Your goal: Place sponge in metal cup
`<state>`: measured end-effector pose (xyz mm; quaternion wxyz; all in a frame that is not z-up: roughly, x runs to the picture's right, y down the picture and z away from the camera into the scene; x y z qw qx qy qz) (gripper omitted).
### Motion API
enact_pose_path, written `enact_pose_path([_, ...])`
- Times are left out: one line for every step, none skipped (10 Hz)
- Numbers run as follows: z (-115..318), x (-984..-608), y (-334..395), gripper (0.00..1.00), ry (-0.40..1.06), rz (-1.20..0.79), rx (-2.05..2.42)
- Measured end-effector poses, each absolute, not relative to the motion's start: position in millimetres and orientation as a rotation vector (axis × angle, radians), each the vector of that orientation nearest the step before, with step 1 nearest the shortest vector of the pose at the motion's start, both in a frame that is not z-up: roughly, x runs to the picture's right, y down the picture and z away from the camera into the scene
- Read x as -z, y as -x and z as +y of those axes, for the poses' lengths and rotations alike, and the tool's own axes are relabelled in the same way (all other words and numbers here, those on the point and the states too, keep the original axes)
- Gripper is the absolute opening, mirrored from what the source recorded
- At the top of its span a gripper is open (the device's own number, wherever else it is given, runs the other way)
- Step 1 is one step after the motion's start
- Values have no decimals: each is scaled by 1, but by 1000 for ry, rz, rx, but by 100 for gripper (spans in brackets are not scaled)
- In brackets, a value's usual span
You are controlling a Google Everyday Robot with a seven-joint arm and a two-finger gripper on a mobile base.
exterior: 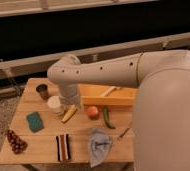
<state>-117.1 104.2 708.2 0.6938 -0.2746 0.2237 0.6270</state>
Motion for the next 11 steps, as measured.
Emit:
enact_pose_path([108, -712, 131, 65, 632, 480, -1371])
enact_pose_path([109, -717, 146, 65, 644, 459, -1342])
enact_pose_path([108, -724, 167, 65, 661, 435, -1310])
enact_pose_path([107, -734, 195, 65, 680, 406, -1269])
enact_pose_path([106, -741, 222, 65, 697, 378, -1230])
enact_pose_path([105, -750, 245, 65, 707, 351, -1191])
enact_pose_path([105, -759, 269, 65, 717, 324, -1148])
enact_pose_path([108, -766, 289, 65, 731, 301, -1106])
enact_pose_path([114, -773, 309, 65, 745, 272, -1061])
enact_pose_path([122, -781, 325, 65, 755, 252, -1021])
enact_pose_path([134, -787, 339, 65, 762, 236, -978])
